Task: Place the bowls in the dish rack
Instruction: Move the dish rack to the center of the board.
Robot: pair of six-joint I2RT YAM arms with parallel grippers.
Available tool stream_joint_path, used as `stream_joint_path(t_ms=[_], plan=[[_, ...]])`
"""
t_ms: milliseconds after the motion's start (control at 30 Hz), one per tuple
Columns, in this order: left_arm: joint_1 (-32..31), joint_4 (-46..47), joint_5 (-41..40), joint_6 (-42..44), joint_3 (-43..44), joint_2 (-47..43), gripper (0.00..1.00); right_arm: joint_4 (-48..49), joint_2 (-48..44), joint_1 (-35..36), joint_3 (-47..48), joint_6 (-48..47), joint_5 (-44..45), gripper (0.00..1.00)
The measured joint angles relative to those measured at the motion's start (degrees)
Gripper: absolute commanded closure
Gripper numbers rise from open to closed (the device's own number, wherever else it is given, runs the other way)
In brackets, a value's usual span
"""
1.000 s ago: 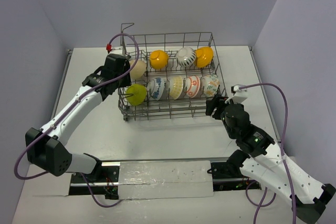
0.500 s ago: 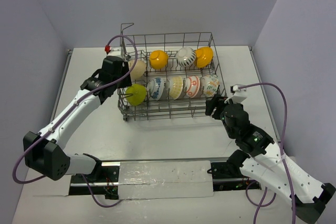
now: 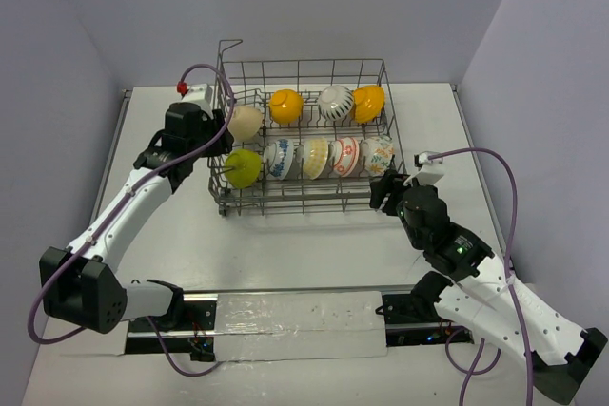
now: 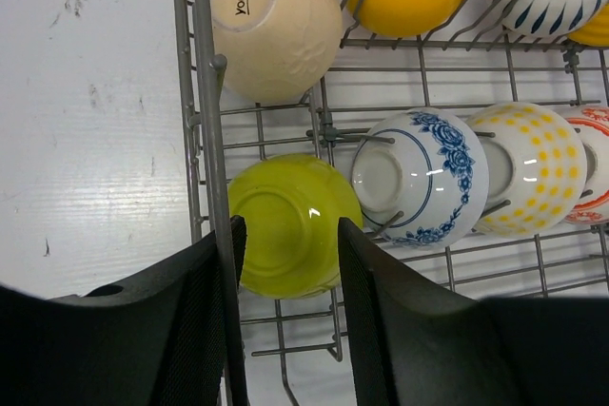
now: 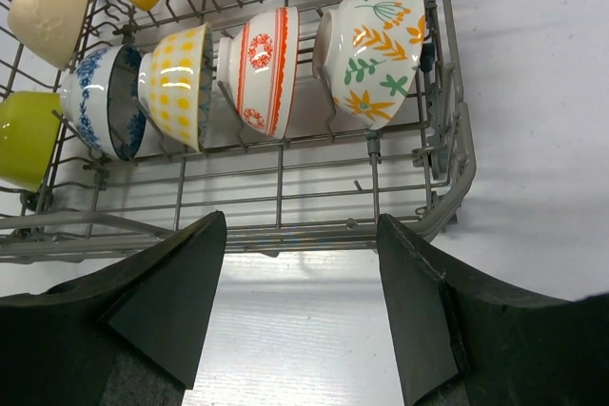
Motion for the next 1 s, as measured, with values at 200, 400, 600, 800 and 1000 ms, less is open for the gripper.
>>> stream_joint_path(t_ms=[200,400,600,800,1000], plan=[[1.25,0.46,3.37,1.31,-0.24,-0.44,0.49,0.02,0.00,-0.39,-0.02,0.00,-0.28,0.28],[2.10,0.46,5.75,1.90,-0.24,-0.44,0.46,0.04,0.17,-0.57,-0.02,-0.02,-0.48,0.28],[3.21,0.79,8.31,1.90,-0.50,-0.57,0.46,0.04,0.22,-0.79,-0.02,-0.07,-0.61,0.28],[4.98,2.54,11.72,1.81,-2.01,-1.60,0.45,0.07,0.44,-0.92,-0.02,-0.15,-0.66,0.28],[7.19,2.19,13.68,1.84,-2.56,-2.78,0.43,0.07,0.59,-1.14,-0.02,-0.17,-1.03,0.28]])
